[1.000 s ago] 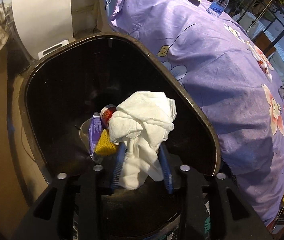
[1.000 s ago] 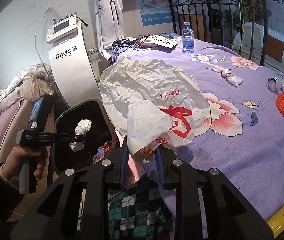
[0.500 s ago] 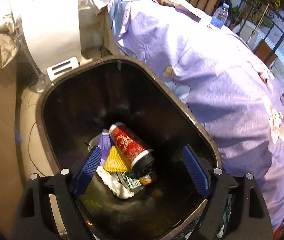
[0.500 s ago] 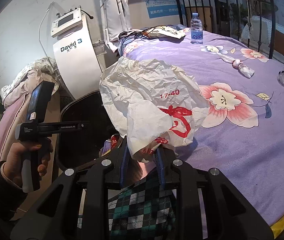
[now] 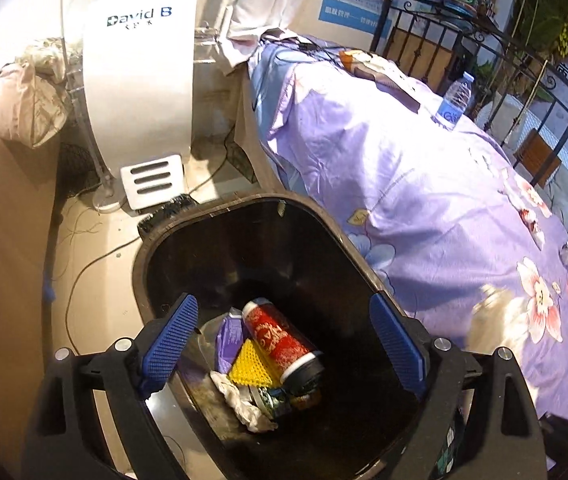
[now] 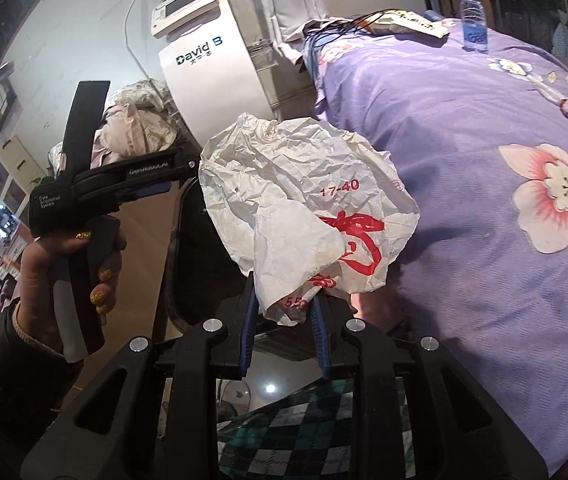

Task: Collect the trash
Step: 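Lower the red-printed plastic bag into the bin and open the right tool, then move both tools back over the bed toward the orange net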

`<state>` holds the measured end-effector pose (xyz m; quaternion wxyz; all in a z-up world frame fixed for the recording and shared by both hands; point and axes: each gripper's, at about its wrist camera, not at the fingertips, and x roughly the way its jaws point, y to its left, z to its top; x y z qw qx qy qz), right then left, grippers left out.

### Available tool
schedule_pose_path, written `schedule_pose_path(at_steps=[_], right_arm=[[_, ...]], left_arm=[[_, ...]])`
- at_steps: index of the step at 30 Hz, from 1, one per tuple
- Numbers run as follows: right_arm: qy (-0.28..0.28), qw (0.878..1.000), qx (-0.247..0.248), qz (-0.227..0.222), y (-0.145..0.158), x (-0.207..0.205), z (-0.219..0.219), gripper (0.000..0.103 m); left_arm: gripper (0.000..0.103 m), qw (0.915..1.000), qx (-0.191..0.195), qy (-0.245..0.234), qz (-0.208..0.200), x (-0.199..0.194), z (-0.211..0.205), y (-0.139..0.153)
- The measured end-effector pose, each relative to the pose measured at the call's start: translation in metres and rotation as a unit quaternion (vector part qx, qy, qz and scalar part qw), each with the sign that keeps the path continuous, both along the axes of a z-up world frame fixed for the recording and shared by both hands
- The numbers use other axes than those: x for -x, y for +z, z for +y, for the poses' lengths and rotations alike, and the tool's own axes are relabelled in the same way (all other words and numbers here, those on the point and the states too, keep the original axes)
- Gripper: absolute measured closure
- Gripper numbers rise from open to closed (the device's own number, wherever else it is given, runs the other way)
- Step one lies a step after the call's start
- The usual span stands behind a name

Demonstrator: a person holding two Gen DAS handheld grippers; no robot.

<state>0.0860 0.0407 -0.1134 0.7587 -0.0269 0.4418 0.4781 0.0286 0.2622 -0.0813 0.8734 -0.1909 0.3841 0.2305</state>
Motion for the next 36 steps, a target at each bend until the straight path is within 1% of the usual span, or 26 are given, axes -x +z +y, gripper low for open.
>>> schedule_pose_path(at_steps=[4,8,13,15,21,26,28,30,32,36], right_arm=[[0.041,0.999,-0.003,0.018,-0.005,0.006,0.031,0.078],[0.077,0.996,-0.009,0.032,-0.006,0.01,0.062,0.078],[0.104,0.993,-0.008,0.058,-0.013,0.008,0.093,0.078],[0.113,0.992,-0.003,0.061,-0.016,0.008,0.106,0.078],[0.123,0.991,0.021,0.055,-0.025,0.01,0.129,0.077],[0.116,0.991,0.028,0.061,-0.033,0.005,0.134,0.076],[0.115,0.991,0.033,0.066,-0.037,0.004,0.138,0.068],[0.106,0.992,0.031,0.064,-0.039,0.004,0.136,0.038],[0.102,0.993,0.024,0.059,-0.038,0.006,0.133,0.032],[0.094,0.994,0.02,0.054,-0.033,0.006,0.124,0.03]], left_arm=[[0.017,0.9994,-0.018,0.018,-0.023,0.007,0.01,0.016],[0.017,0.9984,-0.023,0.034,-0.04,0.012,0.021,0.027],[0.017,0.9973,-0.024,0.048,-0.05,0.016,0.03,0.031],[0.017,0.9971,-0.021,0.053,-0.051,0.018,0.034,0.031],[0.017,0.9964,-0.016,0.062,-0.056,0.022,0.041,0.031],[0.017,0.9964,-0.011,0.064,-0.054,0.021,0.043,0.028],[0.017,0.9965,-0.009,0.063,-0.054,0.021,0.043,0.027],[0.017,0.9965,-0.011,0.061,-0.056,0.021,0.043,0.027],[0.017,0.9966,-0.009,0.06,-0.056,0.021,0.044,0.026],[0.017,0.9974,0.0,0.052,-0.05,0.018,0.042,0.02]])
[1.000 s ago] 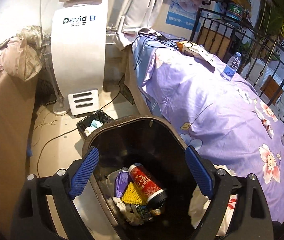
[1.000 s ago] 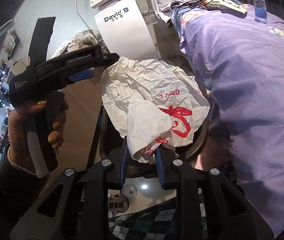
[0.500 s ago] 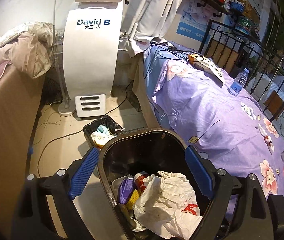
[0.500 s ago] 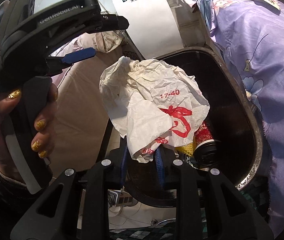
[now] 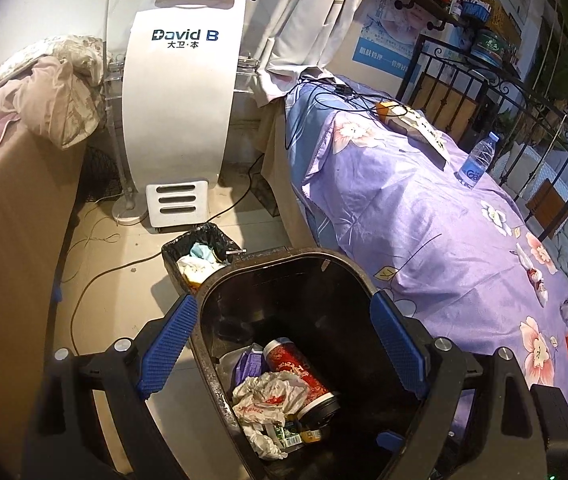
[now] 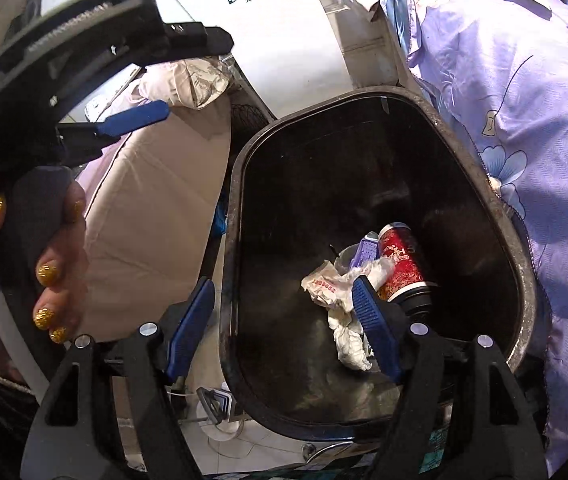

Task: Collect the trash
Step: 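Move both tools back over the bed toward the orange net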

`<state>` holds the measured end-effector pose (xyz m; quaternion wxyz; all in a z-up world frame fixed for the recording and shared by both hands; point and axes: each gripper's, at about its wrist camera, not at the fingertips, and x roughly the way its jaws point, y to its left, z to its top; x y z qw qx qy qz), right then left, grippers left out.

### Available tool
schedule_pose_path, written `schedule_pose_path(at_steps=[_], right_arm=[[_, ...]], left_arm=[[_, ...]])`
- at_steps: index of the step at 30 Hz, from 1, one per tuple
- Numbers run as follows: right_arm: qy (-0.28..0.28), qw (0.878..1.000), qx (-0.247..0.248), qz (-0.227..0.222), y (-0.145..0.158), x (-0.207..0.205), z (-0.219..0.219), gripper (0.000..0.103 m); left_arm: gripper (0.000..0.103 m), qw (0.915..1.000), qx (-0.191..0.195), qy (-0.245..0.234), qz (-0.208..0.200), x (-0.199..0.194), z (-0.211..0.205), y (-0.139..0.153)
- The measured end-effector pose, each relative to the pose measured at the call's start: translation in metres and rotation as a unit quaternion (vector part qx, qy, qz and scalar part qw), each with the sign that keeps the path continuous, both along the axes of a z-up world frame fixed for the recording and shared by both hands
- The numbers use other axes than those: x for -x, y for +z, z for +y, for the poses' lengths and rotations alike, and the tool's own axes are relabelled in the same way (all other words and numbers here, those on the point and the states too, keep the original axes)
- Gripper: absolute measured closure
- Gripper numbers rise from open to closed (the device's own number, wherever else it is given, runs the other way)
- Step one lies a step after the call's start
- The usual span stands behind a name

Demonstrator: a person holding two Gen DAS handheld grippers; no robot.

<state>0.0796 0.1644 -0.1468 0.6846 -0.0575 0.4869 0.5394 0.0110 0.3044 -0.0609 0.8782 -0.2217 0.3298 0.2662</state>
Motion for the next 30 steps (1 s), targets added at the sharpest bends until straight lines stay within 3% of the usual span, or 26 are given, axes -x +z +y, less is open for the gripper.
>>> schedule_pose_path(at_steps=[7,10,17,23,30], right_arm=[[-0.028,0.999,-0.002,-0.041,0.016,0.004,-0.032,0.026],[-0.055,0.997,-0.002,-0.058,0.021,0.002,-0.055,0.019],[-0.112,0.992,-0.015,-0.059,0.036,-0.009,-0.117,0.019],[-0.171,0.983,-0.02,-0.061,0.046,-0.019,-0.177,0.014],[-0.238,0.969,0.0,-0.07,0.055,-0.035,-0.247,0.014]], left_arm=[[0.017,0.9995,0.006,-0.027,0.013,-0.011,-0.012,-0.008],[0.017,0.999,0.008,-0.039,0.018,-0.018,-0.017,-0.011],[0.017,0.9938,0.016,-0.103,0.038,-0.044,-0.057,-0.018],[0.017,0.9804,0.009,-0.189,0.056,-0.072,-0.111,-0.024],[0.016,0.9572,0.013,-0.281,0.07,-0.103,-0.177,-0.029]])
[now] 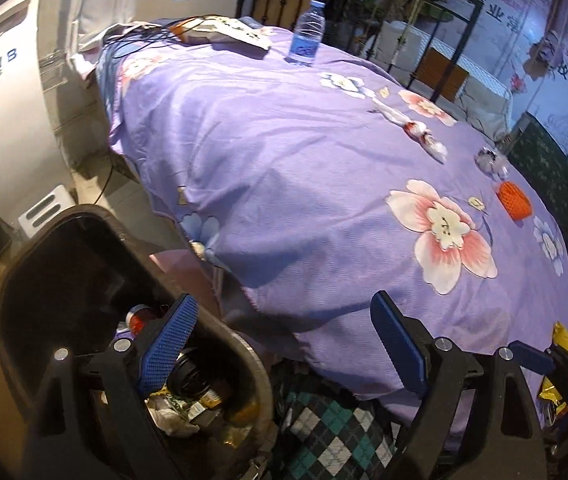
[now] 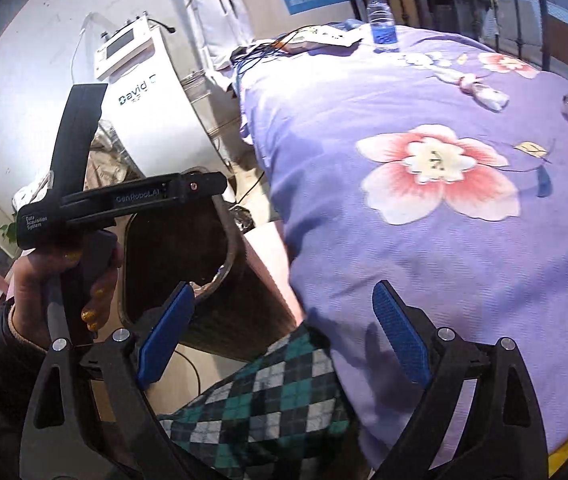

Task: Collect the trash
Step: 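Move both tools back over the bed toward the orange net, then grasp the orange foam net with the right tool while the left tool grasps the white plastic wrapper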

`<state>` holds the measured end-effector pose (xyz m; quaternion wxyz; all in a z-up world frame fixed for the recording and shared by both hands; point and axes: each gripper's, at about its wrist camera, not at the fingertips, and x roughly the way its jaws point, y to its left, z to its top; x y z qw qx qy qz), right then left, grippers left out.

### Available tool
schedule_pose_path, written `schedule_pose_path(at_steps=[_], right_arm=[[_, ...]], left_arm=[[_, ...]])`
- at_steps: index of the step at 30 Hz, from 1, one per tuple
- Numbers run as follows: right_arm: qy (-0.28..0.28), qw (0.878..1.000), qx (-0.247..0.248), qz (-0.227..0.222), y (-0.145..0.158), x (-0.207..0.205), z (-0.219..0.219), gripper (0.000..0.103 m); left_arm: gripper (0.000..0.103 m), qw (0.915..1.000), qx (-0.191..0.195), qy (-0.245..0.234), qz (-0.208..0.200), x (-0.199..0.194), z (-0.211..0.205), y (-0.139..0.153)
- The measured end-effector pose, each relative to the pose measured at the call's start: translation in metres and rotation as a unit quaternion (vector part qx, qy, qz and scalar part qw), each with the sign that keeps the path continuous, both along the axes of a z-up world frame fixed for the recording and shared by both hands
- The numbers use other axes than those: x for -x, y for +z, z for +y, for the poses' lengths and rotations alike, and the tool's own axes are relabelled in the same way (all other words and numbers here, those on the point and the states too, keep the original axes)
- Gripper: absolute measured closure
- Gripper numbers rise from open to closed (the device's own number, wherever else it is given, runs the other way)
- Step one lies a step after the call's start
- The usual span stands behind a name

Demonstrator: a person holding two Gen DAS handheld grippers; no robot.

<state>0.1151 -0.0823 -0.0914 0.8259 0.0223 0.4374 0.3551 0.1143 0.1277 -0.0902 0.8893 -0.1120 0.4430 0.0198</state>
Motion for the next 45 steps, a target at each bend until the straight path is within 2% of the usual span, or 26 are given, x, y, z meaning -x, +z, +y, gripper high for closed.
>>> schedule_pose_path(at_steps=[5,8,12,15,17,19,26,32,37,42,43,45], right_arm=[[-0.055,0.998,0.032,-0.002,0.01,-0.021,-0.05,0.014],[-0.08,0.996,0.029,0.012,0.015,-0.036,-0.082,0.014],[-0.113,0.993,0.026,0.027,0.023,-0.054,-0.125,0.014],[-0.138,0.989,0.044,0.024,0.029,-0.069,-0.152,0.014],[-0.15,0.986,0.069,0.017,0.029,-0.081,-0.165,0.014],[-0.161,0.983,0.085,0.017,0.028,-0.096,-0.179,0.014],[-0.176,0.976,0.123,0.022,0.008,-0.162,-0.208,0.014],[-0.207,0.967,0.145,0.017,-0.01,-0.225,-0.222,0.014],[-0.234,0.962,0.135,0.031,-0.02,-0.27,-0.233,0.014],[-0.249,0.959,0.119,0.056,-0.032,-0.299,-0.237,0.014],[-0.251,0.959,0.117,0.059,-0.035,-0.302,-0.237,0.015],[-0.254,0.958,0.119,0.065,-0.04,-0.306,-0.238,0.029]], left_arm=[[0.015,0.9977,-0.001,-0.068,0.006,-0.023,-0.046,0.001],[0.014,0.9941,0.005,-0.107,0.016,-0.039,-0.074,-0.002],[0.014,0.9896,-0.004,-0.143,0.018,-0.059,-0.104,-0.001],[0.014,0.9862,0.001,-0.164,0.023,-0.08,-0.121,0.001],[0.014,0.985,0.004,-0.171,0.026,-0.096,-0.13,0.002],[0.014,0.9839,-0.01,-0.177,0.026,-0.112,-0.14,0.002],[0.014,0.9806,-0.04,-0.19,0.025,-0.155,-0.164,-0.001],[0.014,0.982,-0.044,-0.181,0.03,-0.198,-0.176,-0.006],[0.014,0.9814,-0.055,-0.182,0.029,-0.221,-0.185,-0.009],[0.014,0.9819,-0.058,-0.178,0.029,-0.234,-0.187,-0.012],[0.014,0.9818,-0.059,-0.178,0.03,-0.236,-0.188,-0.013],[0.014,0.9813,-0.061,-0.18,0.032,-0.239,-0.189,-0.015]])
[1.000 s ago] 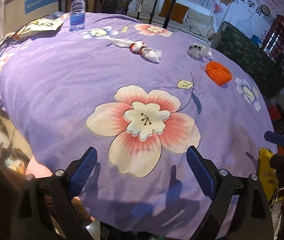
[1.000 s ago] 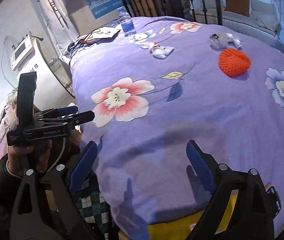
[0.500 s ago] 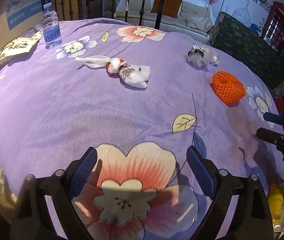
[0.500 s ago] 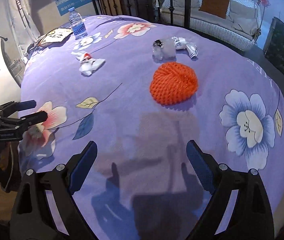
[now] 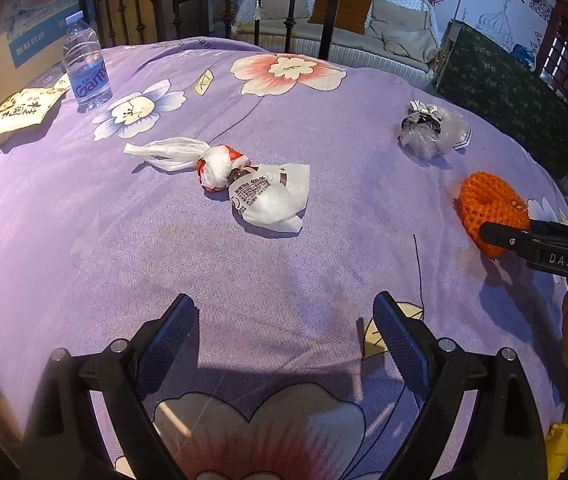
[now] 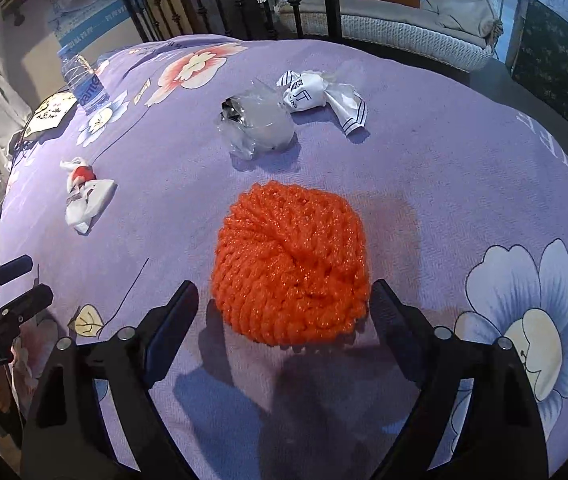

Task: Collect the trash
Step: 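Grasp the orange foam net with the right tool while the left tool grasps the white plastic wrapper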

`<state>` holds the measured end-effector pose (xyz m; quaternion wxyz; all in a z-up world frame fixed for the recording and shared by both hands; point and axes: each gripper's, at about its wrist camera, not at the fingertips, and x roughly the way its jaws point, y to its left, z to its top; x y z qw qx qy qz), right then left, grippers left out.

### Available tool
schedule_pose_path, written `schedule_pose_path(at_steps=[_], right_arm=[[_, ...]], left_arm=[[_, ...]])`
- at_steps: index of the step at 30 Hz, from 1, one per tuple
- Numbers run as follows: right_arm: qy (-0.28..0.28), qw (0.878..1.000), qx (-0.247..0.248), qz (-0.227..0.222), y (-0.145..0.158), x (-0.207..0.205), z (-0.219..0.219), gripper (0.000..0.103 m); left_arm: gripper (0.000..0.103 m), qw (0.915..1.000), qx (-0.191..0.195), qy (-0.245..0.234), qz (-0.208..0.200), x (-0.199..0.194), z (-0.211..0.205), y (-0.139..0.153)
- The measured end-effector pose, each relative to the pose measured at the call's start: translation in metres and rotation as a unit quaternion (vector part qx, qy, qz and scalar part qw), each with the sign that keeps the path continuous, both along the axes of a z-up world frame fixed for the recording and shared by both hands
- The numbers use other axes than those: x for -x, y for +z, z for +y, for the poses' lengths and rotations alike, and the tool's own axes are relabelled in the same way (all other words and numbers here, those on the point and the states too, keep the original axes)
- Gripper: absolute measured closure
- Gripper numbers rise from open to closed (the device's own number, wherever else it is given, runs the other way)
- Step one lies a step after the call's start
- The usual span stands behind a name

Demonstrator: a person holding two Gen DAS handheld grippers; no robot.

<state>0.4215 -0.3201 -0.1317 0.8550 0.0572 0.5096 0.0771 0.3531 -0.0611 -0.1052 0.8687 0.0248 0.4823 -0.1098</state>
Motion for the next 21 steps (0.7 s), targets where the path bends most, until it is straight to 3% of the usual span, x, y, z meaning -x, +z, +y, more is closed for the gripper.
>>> schedule_pose_path(at_steps=[1,6,9,15,21], right_arm=[[-0.003,1.0,0.009,-0.002,-0.001,-0.001,0.0,0.032],[-0.007,1.0,0.02,-0.013,0.0,0.003,-0.006,0.072],[-0.002,1.0,0.021,-0.02,0.002,0.009,-0.007,0.077],[0.018,0.999,0.029,-0.04,0.014,0.025,-0.003,0.078],[0.033,0.996,0.045,-0.073,0.034,0.045,-0.001,0.078]], left_arm=[[0.014,1.0,-0.002,-0.001,0.001,-0.001,-0.001,-0.001],[0.014,1.0,-0.005,-0.001,0.0,-0.004,-0.002,-0.002],[0.014,1.0,-0.008,0.003,-0.003,-0.006,-0.002,-0.002],[0.014,0.9997,-0.004,0.021,-0.008,-0.021,0.006,0.001],[0.014,0.9976,0.041,0.054,0.013,-0.051,0.013,0.006]])
